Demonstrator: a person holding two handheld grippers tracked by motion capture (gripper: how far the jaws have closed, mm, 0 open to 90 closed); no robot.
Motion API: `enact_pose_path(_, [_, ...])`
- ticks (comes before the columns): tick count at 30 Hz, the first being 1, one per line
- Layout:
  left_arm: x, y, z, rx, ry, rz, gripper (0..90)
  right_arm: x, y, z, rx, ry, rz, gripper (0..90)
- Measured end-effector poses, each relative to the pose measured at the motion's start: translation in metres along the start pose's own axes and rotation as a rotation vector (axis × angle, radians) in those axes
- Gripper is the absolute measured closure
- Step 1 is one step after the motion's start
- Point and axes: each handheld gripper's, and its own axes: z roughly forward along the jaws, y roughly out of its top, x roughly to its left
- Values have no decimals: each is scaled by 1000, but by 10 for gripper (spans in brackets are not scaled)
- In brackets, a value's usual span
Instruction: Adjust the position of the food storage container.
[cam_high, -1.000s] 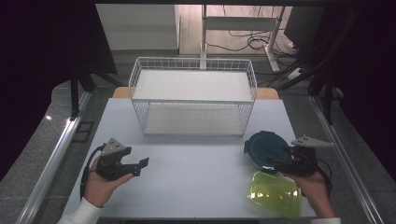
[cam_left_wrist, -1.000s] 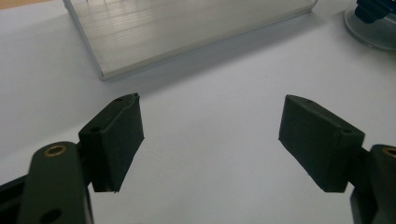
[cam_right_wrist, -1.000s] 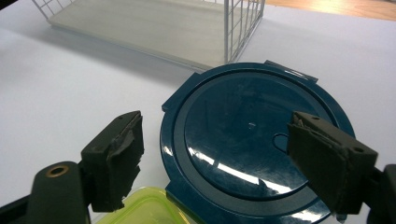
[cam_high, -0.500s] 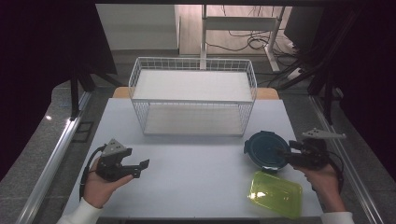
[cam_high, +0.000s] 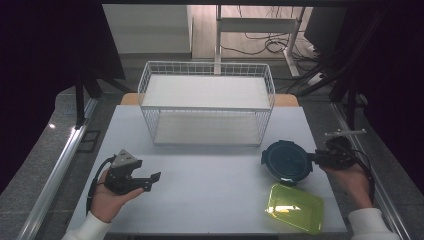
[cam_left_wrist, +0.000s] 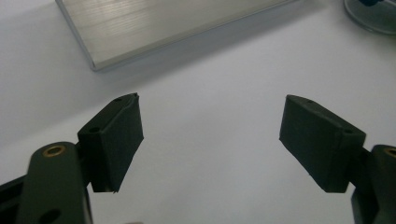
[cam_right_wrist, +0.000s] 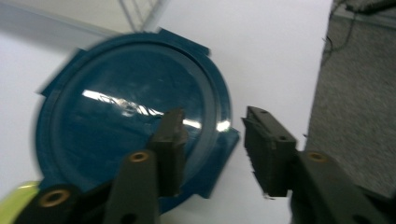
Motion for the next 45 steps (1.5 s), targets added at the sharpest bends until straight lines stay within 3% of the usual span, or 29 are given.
enact_pose_path(4, [0,-1,1,6,0,1,210,-6,0,8,45,-25,14,719])
enact_pose_path(5, [-1,-2,0,7,2,0,210,-10,-1,13,80,-71,17,802])
enact_pose_path(9, [-1,-4,0,13,-1,3,209,-21,-7,21,125,-100,51,879])
enact_pose_path(14, [-1,-4,1,15,0,-1,210,-27,-12,30,164,-96,68,887])
enact_pose_path(19, [-3,-4,3,21,-2,3,210,-22,-12,41,185,-40,71,890])
enact_pose_path(31, [-4,-2,7,30,-9,6,210,-13,-6,45,211,-99,58,891])
enact_pose_path(45, [-4,-2,9,33,-11,9,209,-3,-2,47,208,-87,62,891])
